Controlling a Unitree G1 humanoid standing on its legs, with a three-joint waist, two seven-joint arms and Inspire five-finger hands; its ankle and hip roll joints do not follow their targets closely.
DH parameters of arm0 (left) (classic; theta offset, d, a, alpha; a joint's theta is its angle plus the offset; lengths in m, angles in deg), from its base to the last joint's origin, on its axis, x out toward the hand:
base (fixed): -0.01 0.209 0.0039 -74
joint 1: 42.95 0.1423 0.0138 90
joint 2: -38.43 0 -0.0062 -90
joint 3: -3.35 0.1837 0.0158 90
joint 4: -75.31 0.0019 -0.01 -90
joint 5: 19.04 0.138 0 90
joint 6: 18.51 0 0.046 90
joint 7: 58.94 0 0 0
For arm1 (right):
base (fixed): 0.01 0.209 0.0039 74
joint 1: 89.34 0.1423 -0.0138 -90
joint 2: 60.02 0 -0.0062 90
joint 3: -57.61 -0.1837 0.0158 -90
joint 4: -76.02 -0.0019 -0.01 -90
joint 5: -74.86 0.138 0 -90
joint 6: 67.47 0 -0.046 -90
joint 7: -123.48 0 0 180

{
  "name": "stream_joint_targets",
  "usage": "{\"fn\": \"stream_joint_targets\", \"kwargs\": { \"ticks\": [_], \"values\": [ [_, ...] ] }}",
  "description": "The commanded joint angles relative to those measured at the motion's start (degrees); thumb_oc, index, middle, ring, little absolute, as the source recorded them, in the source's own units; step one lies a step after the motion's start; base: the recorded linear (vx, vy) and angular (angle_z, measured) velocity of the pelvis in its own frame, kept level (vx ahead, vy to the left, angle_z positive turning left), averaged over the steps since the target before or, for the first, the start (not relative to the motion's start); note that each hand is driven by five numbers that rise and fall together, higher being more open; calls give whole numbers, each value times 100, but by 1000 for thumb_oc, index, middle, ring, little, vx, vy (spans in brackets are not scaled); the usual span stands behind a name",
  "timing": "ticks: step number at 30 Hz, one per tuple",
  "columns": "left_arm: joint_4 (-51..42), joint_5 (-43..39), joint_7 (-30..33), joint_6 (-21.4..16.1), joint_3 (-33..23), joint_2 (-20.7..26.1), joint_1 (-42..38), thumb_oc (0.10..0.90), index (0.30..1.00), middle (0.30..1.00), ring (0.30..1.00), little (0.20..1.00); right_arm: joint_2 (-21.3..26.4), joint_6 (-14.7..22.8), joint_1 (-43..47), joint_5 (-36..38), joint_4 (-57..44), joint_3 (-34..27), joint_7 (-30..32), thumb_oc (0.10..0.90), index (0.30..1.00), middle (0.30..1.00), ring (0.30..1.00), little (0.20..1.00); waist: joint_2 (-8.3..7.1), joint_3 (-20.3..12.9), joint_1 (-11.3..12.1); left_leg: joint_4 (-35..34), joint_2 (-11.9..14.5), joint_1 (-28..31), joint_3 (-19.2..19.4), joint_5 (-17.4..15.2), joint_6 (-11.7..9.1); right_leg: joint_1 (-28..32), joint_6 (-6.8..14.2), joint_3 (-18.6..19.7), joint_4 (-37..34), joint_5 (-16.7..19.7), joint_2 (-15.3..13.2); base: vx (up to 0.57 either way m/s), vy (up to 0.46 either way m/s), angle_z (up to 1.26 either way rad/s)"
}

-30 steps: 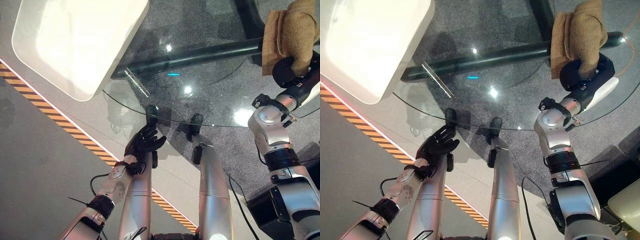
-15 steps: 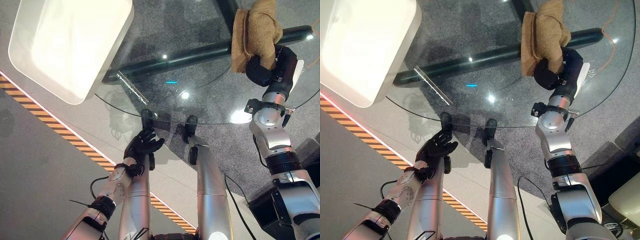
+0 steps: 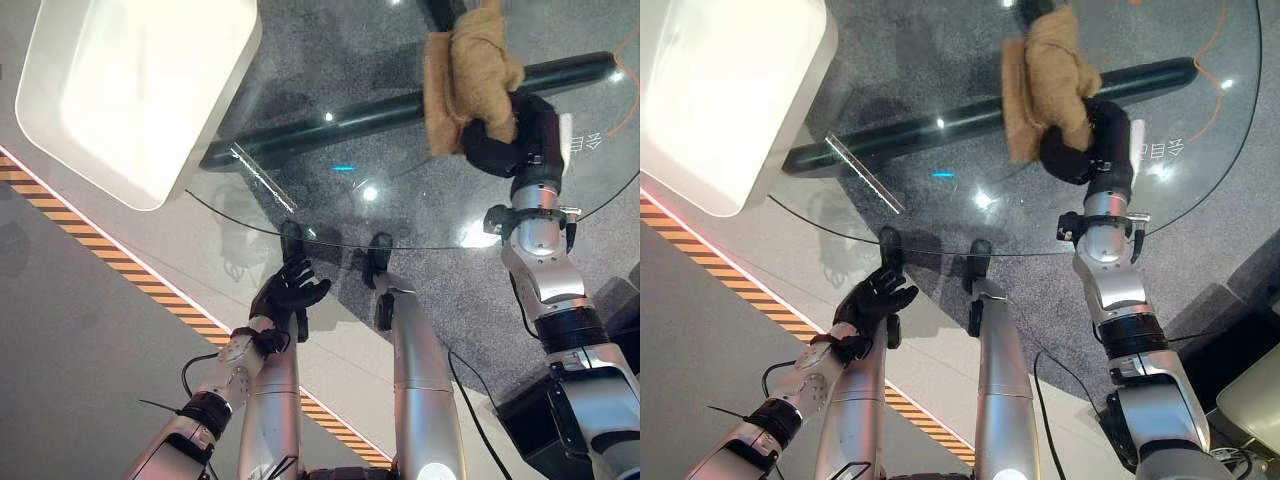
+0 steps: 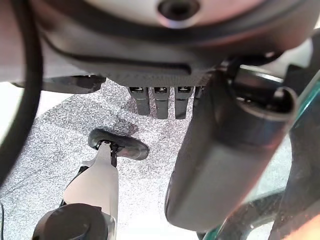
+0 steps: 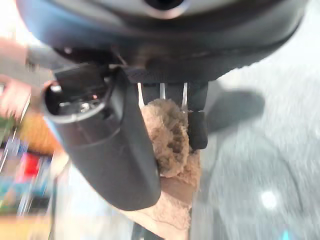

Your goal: Wipe the table with a cloth and put it in the basket.

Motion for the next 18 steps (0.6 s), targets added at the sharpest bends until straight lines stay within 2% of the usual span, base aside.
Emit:
{"fn": "stream_joint_targets", "kwargs": {
  "ticks": [1, 2, 5, 6, 8, 18],
  "values": [
    [-345, 147, -67, 130, 296, -126, 571, 800, 900, 900, 900, 900, -537, -180, -445, -285, -588, 1690, -1738, 100, 300, 300, 300, 200, 119, -47, 173, 1239, -576, -265, 299, -758, 540, 180, 229, -51, -1205, 879, 182, 0, 0, 0],
    [-326, 142, -90, 155, 292, -110, 554, 800, 900, 900, 900, 900, -492, -209, -390, -246, -611, 1798, -2026, 100, 300, 300, 300, 200, 124, -47, 185, 1246, -581, -266, 288, -750, 535, 180, 227, -61, -1198, 877, 174, 0, 1, 6],
    [-325, 142, -93, 157, 291, -109, 551, 800, 900, 900, 900, 900, -488, -206, -383, -240, -611, 1809, -2041, 100, 300, 300, 300, 200, 125, -47, 185, 1248, -582, -269, 287, -749, 534, 177, 227, -63, -1195, 876, 172, 1, 1, 10],
    [-329, 114, -93, 187, 315, -71, 519, 800, 900, 900, 900, 900, -425, -180, -318, -189, -631, 1988, -2327, 100, 300, 300, 300, 200, 129, -47, 207, 1267, -586, -298, 264, -739, 532, 145, 224, -77, -1157, 868, 162, 4, 2, 8],
    [-346, 69, -85, 216, 344, -38, 489, 800, 900, 900, 900, 900, -390, -171, -285, -190, -604, 2107, -2459, 100, 300, 300, 300, 200, 135, -47, 220, 1287, -585, -308, 258, -732, 528, 139, 226, -87, -1133, 862, 151, 0, 9, 14],
    [-416, 14, 30, 285, 420, -14, 401, 800, 900, 900, 900, 900, -308, -86, -225, -72, -427, 2135, -2261, 100, 300, 300, 300, 200, 123, -47, 225, 1289, -597, -319, 250, -720, 542, 126, 231, -92, -1151, 900, 138, -4, 5, 9]
  ]
}}
